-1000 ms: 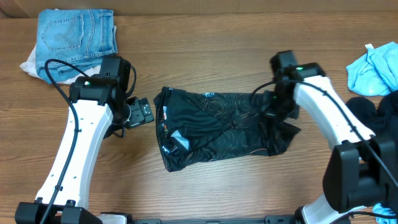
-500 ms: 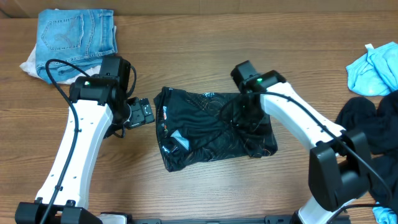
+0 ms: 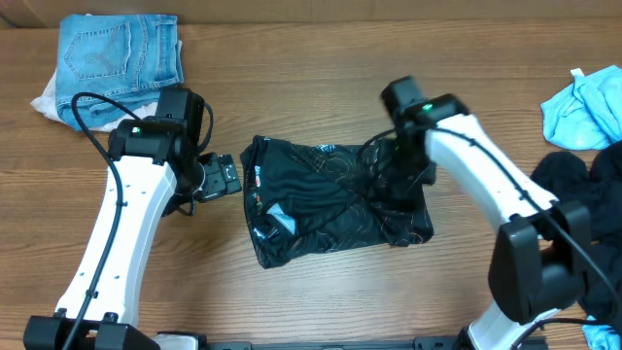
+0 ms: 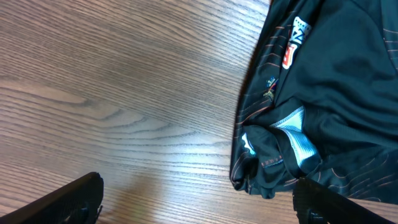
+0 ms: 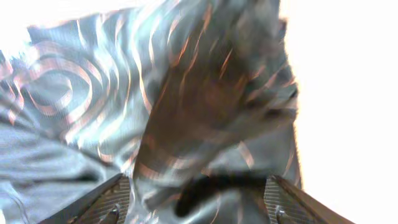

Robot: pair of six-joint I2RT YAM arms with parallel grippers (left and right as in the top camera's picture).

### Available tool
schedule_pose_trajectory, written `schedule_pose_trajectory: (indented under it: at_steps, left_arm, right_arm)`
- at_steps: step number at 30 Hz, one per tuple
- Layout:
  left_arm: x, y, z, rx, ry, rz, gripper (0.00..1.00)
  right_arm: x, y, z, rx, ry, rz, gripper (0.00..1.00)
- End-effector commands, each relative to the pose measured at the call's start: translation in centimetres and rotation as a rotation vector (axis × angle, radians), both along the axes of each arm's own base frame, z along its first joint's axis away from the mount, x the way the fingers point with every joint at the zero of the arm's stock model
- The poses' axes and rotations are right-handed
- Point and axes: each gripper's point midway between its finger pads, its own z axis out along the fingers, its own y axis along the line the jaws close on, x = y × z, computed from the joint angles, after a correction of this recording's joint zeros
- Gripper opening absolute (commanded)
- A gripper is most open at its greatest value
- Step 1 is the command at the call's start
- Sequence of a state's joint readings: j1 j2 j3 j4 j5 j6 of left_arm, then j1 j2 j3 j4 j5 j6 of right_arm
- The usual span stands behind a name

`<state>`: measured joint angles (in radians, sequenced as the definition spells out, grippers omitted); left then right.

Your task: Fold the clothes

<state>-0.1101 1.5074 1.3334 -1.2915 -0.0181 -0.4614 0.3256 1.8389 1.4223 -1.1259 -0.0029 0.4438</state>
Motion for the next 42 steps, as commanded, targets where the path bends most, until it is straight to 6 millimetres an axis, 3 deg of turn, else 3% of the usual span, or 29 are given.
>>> schedule_pose_trajectory:
  at_steps: [1, 11, 15, 17, 22, 24, 28, 30, 33, 34, 38, 42]
  left_arm:
    - [0.0, -0.3, 0.1, -0.01, 0.0, -0.025, 1.0]
    - [0.0, -0.3, 0.1, -0.01, 0.001, -0.025, 1.0]
    - [0.0, -0.3, 0.1, -0.01, 0.001, -0.025, 1.0]
    - [0.0, -0.3, 0.1, -0.01, 0.0, -0.025, 1.0]
    - [0.0, -0.3, 0.1, -0.009, 0.0, -0.025, 1.0]
    - [0.0, -0.3, 0.1, -0.01, 0.0, -0.025, 1.0]
    - [0.0, -0.3, 0.1, -0.009, 0.0, -0.025, 1.0]
    - [0.0, -0.3, 0.1, -0.01, -0.001, -0.025, 1.0]
    - [0.0, -0.3, 0.1, -0.01, 0.0, -0.025, 1.0]
    - [-0.1, -0.3, 0.1, -0.009, 0.002, -0.025, 1.0]
    - [-0.2, -0.3, 0.1, -0.008, 0.009, -0.025, 1.0]
    - [-0.2, -0.3, 0.1, -0.009, 0.007, -0.025, 1.0]
  right_arm:
    - [1.4, -0.7, 0.6, 0.054, -0.022, -0.032, 0.73]
    - [1.4, -0.5, -2.1, 0.095, 0.001, -0.075, 0.75]
    - [1.8, -0.3, -3.4, 0.093, 0.014, -0.101, 0.69]
    - [2.4, -0.2, -3.8, 0.098, -0.003, -0.1, 0.59]
    - [4.6, 1.7, -3.5, 0.158, -0.093, -0.071, 0.17]
    - [5.0, 2.3, -3.3, 0.172, -0.117, -0.059, 0.06]
    - [5.5, 4.2, -2.9, 0.203, -0.155, -0.02, 0.04]
    - [5.5, 5.1, -2.8, 0.209, -0.166, 0.002, 0.11]
    - [5.3, 6.1, -2.8, 0.214, -0.173, 0.027, 0.65]
    - [5.2, 6.3, -2.8, 0.214, -0.171, 0.031, 0.78]
    - [4.7, 5.9, -2.6, 0.202, -0.149, 0.04, 0.78]
    - [4.6, 2.8, -0.1, 0.124, -0.129, -0.01, 0.79]
